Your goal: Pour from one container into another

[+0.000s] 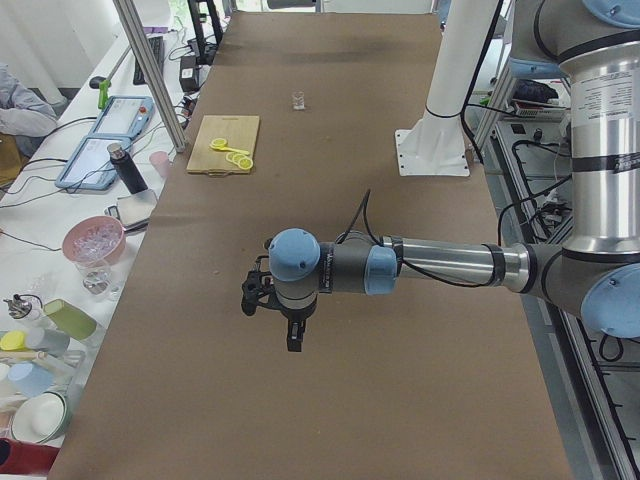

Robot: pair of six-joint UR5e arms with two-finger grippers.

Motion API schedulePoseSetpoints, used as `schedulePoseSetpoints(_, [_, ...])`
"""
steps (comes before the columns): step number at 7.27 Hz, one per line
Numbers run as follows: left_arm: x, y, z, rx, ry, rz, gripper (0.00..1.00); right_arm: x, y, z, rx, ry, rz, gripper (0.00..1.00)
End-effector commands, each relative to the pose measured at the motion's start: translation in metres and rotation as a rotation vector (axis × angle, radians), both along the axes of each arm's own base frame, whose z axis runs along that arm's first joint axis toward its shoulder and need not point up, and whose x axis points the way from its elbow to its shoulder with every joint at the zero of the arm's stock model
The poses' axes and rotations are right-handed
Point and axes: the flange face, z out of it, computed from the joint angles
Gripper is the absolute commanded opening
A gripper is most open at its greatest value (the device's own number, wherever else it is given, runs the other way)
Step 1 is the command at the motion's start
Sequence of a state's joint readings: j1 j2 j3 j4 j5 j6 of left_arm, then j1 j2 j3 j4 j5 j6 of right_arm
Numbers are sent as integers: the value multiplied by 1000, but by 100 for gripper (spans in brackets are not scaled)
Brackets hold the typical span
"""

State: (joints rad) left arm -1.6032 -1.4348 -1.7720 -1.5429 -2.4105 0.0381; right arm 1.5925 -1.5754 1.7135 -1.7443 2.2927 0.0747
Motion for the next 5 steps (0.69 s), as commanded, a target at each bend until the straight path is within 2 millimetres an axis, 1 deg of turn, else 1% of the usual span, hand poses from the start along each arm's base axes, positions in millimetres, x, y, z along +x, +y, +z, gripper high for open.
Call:
schedulePoseSetpoints(1, [-1,-4,-3,13,-9,3,99,-13,-3,-3,7,1,-27,100])
schedulePoseSetpoints(2, [-2,-5,-5,45,-12,0,99,-13,-3,-4,7,-1,-29,100])
schedulePoseSetpoints(3, [-6,-1,0,43,-10,-18,99,-13,-1,-4,8,-7,-26,100])
schedulePoseSetpoints(4, [-11,0,0,49,-10,-27,99,-13,-1,-4,8,-7,-26,100])
schedulePoseSetpoints(5, [-11,0,3,43,-12,-27,99,-14,-1,-3,6,-7,-27,100])
